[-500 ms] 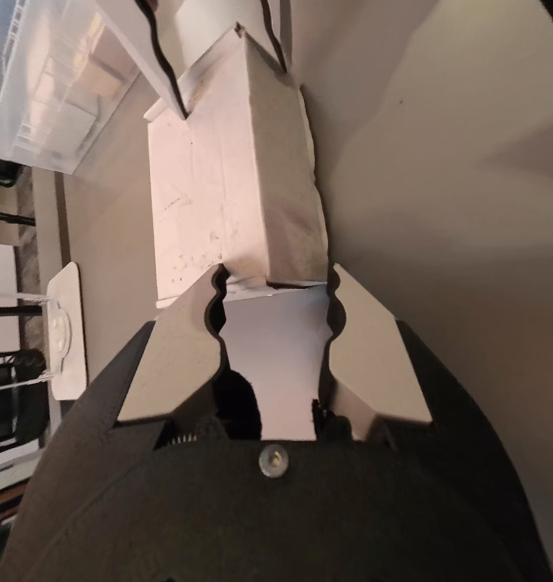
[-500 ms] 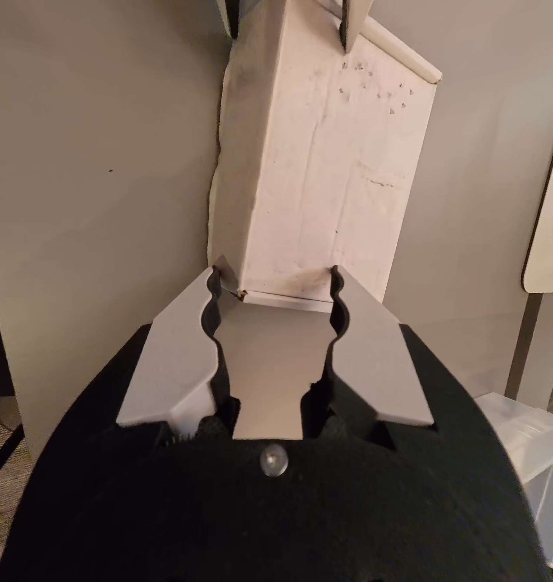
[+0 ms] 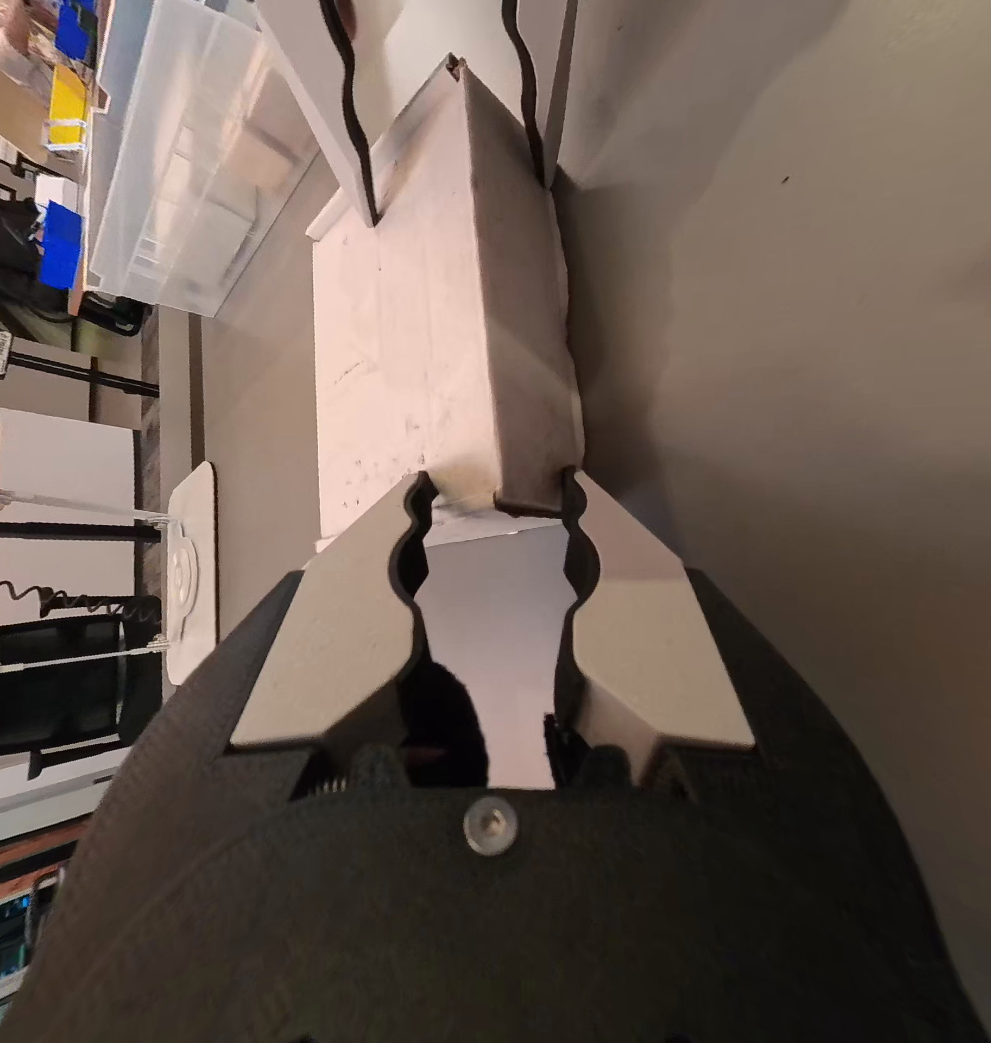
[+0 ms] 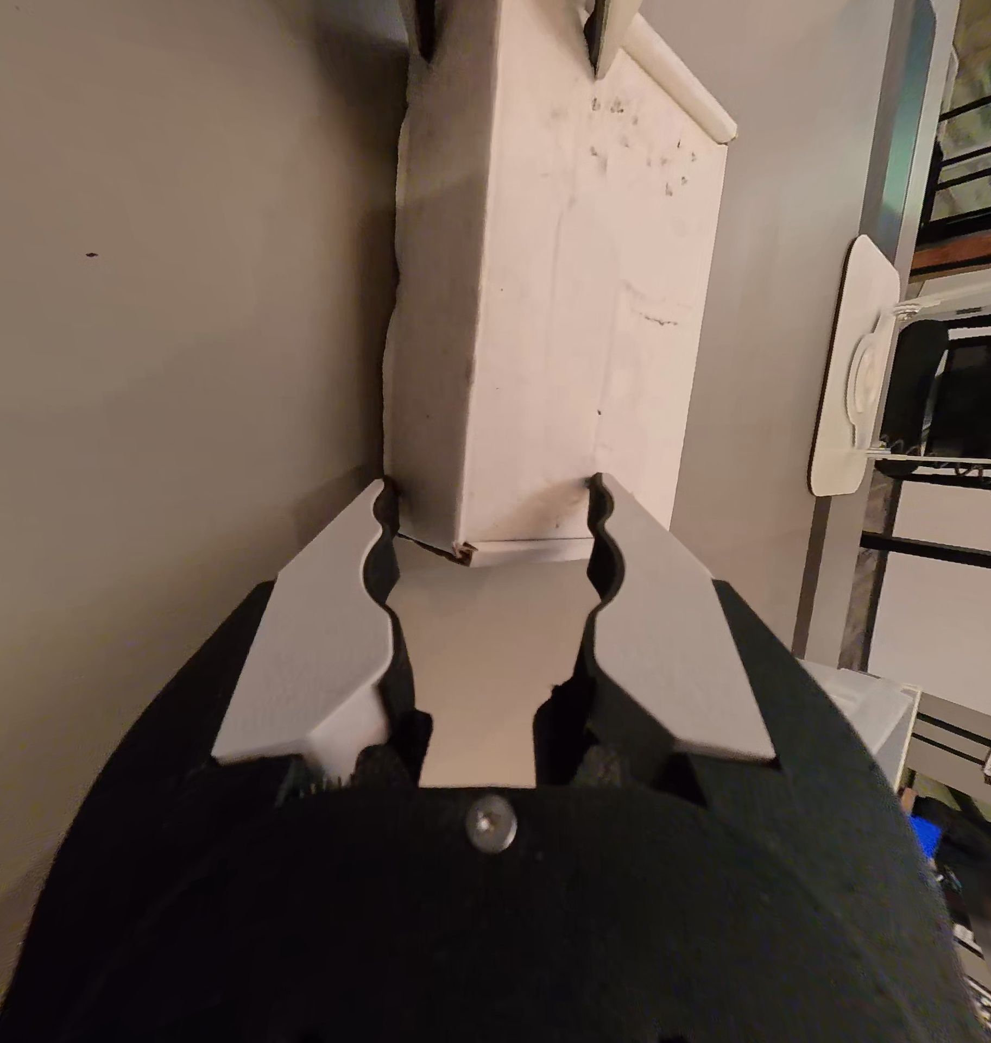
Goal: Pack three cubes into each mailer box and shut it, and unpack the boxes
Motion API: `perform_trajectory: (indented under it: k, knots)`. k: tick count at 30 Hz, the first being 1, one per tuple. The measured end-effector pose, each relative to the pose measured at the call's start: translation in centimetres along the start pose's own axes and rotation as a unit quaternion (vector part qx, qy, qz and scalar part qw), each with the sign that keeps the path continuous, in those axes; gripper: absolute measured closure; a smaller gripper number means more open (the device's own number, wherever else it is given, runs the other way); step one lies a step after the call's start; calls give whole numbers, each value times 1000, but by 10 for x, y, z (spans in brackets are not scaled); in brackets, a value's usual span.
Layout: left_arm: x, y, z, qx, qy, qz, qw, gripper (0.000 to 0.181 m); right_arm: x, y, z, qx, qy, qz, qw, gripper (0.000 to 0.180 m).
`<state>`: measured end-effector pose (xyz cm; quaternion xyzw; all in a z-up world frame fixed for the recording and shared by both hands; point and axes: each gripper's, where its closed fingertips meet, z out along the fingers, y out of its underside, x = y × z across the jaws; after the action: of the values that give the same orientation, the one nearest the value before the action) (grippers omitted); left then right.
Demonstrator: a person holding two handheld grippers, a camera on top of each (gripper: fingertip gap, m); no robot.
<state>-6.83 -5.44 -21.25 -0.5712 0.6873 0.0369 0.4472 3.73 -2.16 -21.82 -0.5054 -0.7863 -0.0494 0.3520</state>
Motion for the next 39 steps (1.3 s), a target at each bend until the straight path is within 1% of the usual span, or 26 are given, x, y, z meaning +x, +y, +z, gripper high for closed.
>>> perform_trajectory:
  k: [4,6,10,13,14,16,19,22,24,28,31,39]
  knots:
    - [0,-1,3,-2,-15,5,1000,131,1,1,0,-13,0,3,1000,108]
    - [-2,-1,4,-3,-32,9,999,133,2,2,1,-10,10,6,1000,111]
    - [-4,-2,6,2,-40,-11,999,134,4,4,1,-12,11,0,1000,114]
    - [-5,-4,8,0,-37,-8,999,133,6,5,1,-19,0,13,1000,110]
    - [-5,-5,9,-3,-37,-9,999,133,7,2,0,-12,-11,33,999,109]
    - [-4,-11,13,2,-37,-14,999,133,11,-3,0,2,-29,65,997,93]
    - [-5,-17,18,5,-40,-15,999,132,22,1,7,-29,-34,56,997,82]
    - [-7,-20,21,11,-36,-24,999,133,23,-9,16,-22,-84,76,993,71]
    - [-9,-22,25,18,-40,-36,998,133,28,-14,24,-26,-98,78,992,66]
    - [-12,-25,29,18,-46,-38,998,133,30,-8,39,-77,-132,65,986,53]
    - [-13,-25,30,20,-49,-45,998,134,28,-5,44,-89,-157,66,981,52]
    - [-15,-25,32,35,-54,-52,997,135,32,-3,45,-79,-149,66,983,56]
